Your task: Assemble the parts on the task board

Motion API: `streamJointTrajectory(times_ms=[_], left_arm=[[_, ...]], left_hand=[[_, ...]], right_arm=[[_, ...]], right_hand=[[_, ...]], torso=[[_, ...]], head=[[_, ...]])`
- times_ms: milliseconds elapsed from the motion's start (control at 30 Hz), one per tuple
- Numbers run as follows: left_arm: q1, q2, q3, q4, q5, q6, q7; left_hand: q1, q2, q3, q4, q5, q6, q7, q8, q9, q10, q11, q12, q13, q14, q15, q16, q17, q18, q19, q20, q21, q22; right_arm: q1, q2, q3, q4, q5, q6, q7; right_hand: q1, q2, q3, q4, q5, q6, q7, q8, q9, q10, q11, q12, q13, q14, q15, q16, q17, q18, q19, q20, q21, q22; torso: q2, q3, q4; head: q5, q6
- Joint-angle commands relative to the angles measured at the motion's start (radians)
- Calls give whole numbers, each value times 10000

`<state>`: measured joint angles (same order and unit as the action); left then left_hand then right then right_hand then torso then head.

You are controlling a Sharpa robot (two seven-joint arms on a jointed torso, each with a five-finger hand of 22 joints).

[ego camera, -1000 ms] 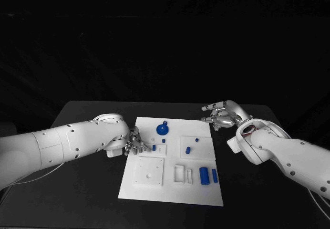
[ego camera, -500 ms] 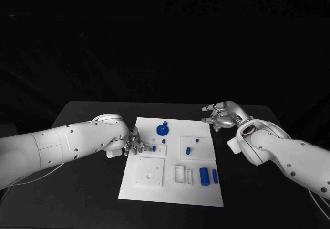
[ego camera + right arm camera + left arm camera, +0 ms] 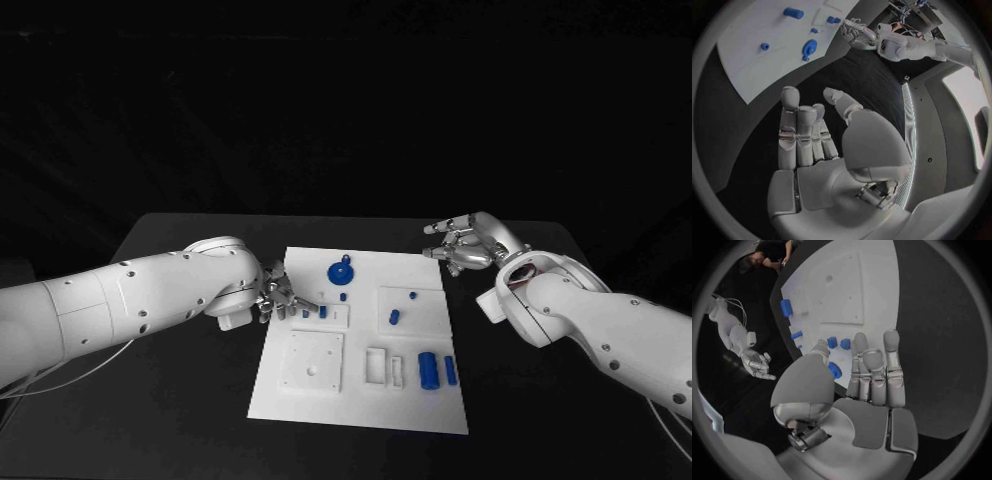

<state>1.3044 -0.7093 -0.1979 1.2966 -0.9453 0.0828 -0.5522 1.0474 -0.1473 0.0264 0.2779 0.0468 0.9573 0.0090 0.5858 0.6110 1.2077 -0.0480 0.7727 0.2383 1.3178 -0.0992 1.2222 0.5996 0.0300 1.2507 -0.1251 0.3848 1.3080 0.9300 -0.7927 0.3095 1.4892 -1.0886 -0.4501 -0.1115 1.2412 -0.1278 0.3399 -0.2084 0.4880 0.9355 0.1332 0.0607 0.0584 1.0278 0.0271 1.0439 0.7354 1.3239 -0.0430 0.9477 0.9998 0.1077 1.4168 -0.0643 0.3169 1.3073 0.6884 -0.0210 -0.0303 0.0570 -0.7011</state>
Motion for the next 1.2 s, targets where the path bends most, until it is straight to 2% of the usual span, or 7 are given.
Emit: streamJointTrajectory(times_ms=[33,167,300,533,633,800,1200], left_arm=[[42,-110,93,194,429,-393,223],[166,-311,175,383,574,-706,311],[240,-488,200,528,678,-962,468],[280,-771,197,831,745,-1149,698],[284,-864,166,1001,716,-1186,769],[285,-957,28,1306,75,-1247,799],[250,-1067,-367,1832,-1779,-1688,549]], left_hand=[[70,132,40,-123,34,-65,77,-50,-83,-48,90,-103,-35,-123,33,-103,-41,-93,5,73,-82,143],[69,916,-119,-756,214,-82,263,-831,-1124,-169,205,-104,-94,-157,137,-207,-127,-8,-19,196,-282,101],[455,1671,-606,-1477,925,237,468,-3044,-3720,-86,218,-338,-333,-87,148,-526,-326,16,107,217,-618,54],[1689,2424,-132,-2402,3379,555,602,-3530,-4728,63,355,-1135,-764,6,228,-918,-465,94,196,288,-887,-31],[1593,2344,-256,-2462,3109,642,624,-3578,-4944,172,348,-1385,-874,39,232,-988,-456,93,248,293,-973,-43],[1104,1893,-902,-2004,1292,739,635,-3521,-5063,330,364,-1462,-882,99,239,-1024,-427,99,318,303,-1062,-57],[1089,1452,-818,-642,1102,967,563,-3346,-5246,642,315,-1676,-808,323,180,-1061,-231,91,612,243,-1307,126]], right_arm=[[-5,3,4,-1,-64,109,33],[-9,7,4,-14,-64,109,36],[-11,6,5,-21,-62,108,43],[-12,-17,5,-34,-19,87,89],[-12,-30,5,-43,37,63,127],[-12,-40,5,-69,152,14,213],[-11,-51,5,-115,421,-36,380]], right_hand=[[-56,9,70,8,5,-38,-10,-14,11,0,-58,-25,-14,-29,-27,-63,-14,150,-56,0,49,273],[-56,9,70,8,5,-38,-10,-14,11,0,-58,-25,-14,-29,-27,-63,-14,150,-56,0,49,273],[-56,9,70,8,5,-38,-10,-14,11,0,-58,-25,-14,-29,-27,-63,-14,150,-56,0,49,273],[-119,11,65,44,23,-21,-13,-13,12,4,-60,-24,-17,-24,-27,-80,-34,151,-60,1,39,265],[-150,13,51,71,16,-22,-12,-13,12,9,-60,-26,-20,-31,-26,-102,-55,153,-62,2,9,257],[-176,3,-82,186,4,-39,-20,-12,13,20,-65,-161,-163,-155,-24,-508,-412,169,-115,15,-553,81],[-75,-56,-179,296,-20,-51,-17,-13,13,54,-58,-1100,-1540,-335,-12,-1817,-1898,-19,-45,22,-2154,-1188]], torso=[[-4,-1,9],[-2,-3,6],[0,6,5],[-3,7,4],[-7,9,10],[0,1,7],[4,-4,5]], head=[[0,1],[5,6],[3,13],[-3,14],[8,23],[26,34],[20,42]])
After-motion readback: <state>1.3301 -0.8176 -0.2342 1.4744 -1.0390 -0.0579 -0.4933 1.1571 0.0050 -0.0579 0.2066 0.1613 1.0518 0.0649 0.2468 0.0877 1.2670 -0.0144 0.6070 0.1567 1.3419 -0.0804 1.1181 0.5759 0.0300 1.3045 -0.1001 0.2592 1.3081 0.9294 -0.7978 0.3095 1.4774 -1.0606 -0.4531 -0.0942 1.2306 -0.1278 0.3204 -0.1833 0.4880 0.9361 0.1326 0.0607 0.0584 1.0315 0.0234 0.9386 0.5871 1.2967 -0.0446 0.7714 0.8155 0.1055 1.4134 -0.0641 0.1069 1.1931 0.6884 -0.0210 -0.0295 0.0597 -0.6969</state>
